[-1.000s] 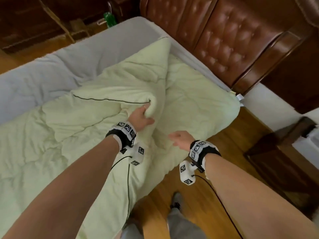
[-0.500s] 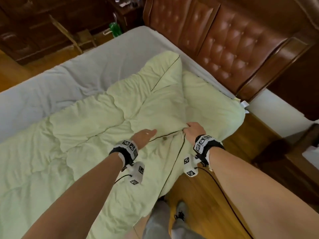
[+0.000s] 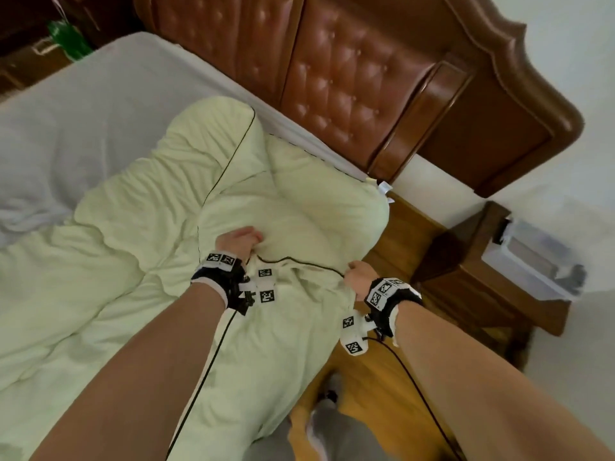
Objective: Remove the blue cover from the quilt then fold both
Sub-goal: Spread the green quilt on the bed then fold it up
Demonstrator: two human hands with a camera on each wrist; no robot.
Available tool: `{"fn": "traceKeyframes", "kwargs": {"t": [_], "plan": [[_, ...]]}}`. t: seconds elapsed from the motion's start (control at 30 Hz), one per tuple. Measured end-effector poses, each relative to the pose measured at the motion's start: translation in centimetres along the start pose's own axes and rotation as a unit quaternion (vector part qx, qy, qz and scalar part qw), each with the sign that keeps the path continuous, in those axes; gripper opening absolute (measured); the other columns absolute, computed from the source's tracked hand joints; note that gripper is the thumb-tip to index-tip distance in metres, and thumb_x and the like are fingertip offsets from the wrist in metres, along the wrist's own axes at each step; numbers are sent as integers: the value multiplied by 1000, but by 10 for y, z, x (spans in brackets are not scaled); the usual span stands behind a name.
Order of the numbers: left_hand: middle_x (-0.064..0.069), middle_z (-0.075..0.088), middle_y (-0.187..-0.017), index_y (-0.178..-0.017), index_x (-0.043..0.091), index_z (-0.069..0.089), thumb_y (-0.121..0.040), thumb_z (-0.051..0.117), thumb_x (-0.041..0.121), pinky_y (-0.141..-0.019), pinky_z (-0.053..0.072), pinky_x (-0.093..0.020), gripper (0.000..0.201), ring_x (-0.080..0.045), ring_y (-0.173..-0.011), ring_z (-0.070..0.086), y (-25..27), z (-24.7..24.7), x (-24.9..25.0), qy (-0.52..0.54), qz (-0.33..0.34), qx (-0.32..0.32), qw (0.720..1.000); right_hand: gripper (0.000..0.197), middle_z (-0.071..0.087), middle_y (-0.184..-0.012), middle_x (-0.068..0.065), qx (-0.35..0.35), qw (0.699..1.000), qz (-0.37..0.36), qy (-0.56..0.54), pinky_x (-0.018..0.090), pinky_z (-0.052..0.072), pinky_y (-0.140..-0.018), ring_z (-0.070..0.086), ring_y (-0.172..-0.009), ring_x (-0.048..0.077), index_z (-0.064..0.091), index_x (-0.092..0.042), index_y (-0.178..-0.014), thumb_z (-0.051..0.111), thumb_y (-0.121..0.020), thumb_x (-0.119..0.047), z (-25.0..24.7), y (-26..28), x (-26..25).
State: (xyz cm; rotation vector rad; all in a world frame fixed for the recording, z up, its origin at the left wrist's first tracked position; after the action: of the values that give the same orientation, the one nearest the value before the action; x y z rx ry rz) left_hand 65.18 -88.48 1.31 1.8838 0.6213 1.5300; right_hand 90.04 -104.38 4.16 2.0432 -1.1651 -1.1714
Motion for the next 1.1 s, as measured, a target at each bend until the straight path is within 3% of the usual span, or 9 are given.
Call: {"fn": "traceKeyframes", "kwargs": {"t": [0.13, 0.23, 0.37, 0.47, 0.6, 0.7, 0.8, 0.93, 1.1], "plan": [[-6, 74, -88, -113, 10, 65, -73, 66, -11, -92, 54, -37, 45, -19, -87, 67, 9, 46, 53, -32, 59, -44, 997, 38, 63, -115, 16, -22, 994, 3, -111, 37, 51, -85, 62, -95, 28, 58, -15, -126, 66, -89, -20, -17, -28, 6], [-6, 72, -91, -114, 11, 68, -74, 63, -14, -85, 56, -38, 47, -21, -85, 65, 28, 71, 69, -101, 161, -72, 979, 51, 59, -123, 7, -55, 992, -45, -101, 40, 49, -98, 58, -112, 25, 56, -23, -124, 79, -79, -30, -31, -43, -13], [2, 75, -90, -103, 17, 74, -78, 63, -8, -79, 54, -21, 37, -8, -82, 68, 64, 126, 91, -207, 265, -141, 931, 106, 36, -140, -10, -203, 960, -187, 36, 31, 34, -108, 38, -133, 13, 26, -27, -151, 88, -67, -43, -23, -39, -55], [2, 75, -85, -105, 27, 73, -79, 65, 0, -72, 55, -25, 38, -10, -74, 68, 79, 172, 117, -238, 298, -170, 909, 62, 59, -127, -4, -45, 954, -272, 121, 31, 45, -89, 57, -116, 20, 43, -25, -140, 69, -85, -39, -49, -54, -76], [5, 67, -75, -107, 34, 71, -83, 65, 16, -65, 53, -32, 30, -16, -67, 62, 88, 214, 161, -225, 331, -77, 913, 27, 66, -117, 10, 110, 980, -168, -2, 38, 46, -91, 60, -109, 34, 64, -16, -118, 45, -98, -20, -135, -92, -44], [6, 60, -116, -119, 34, 63, -85, 64, 24, -96, 46, -32, 35, -10, -107, 56, 78, 225, 177, -284, 357, 50, 889, 33, 60, -127, 17, 147, 987, -42, 47, 36, 43, -91, 55, -118, 34, 58, -4, -124, 35, -103, -13, -201, -130, 12], [1, 53, -124, -121, 33, 61, -86, 66, 22, -96, 47, -34, 37, -13, -114, 54, 52, 235, 165, -266, 272, 24, 925, 39, 46, -146, 16, 109, 979, 58, 161, 39, 33, -109, 44, -134, 32, 44, -2, -141, 36, -104, -11, -229, -148, 51], [-7, 54, -125, -108, 36, 63, -85, 67, 19, -81, 48, -29, 29, -19, -107, 58, 30, 240, 139, -305, 201, -29, 931, 37, 52, -141, 14, 35, 976, 16, 216, 40, 37, -110, 50, -131, 31, 48, -4, -137, 47, -100, -11, -213, -158, 45], [-7, 48, -130, -121, 23, 62, -89, 63, 16, -87, 42, -25, 33, -17, -108, 55, 19, 203, 131, -348, 176, -35, 920, 17, 52, -106, 11, -36, 998, 5, -48, 41, 48, -98, 57, -101, 27, 50, -13, -103, 56, -92, -24, -165, -184, 4]]}}
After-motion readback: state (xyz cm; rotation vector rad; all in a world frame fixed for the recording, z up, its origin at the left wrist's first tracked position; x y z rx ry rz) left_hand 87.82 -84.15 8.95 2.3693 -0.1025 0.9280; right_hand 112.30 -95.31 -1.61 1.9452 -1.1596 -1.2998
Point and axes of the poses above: each hand's wrist, its own y-axis away from the middle knuckle, its own z-axis out of the palm, x = y × z, the point moved 5 cm from there along -y, towards the middle knuckle
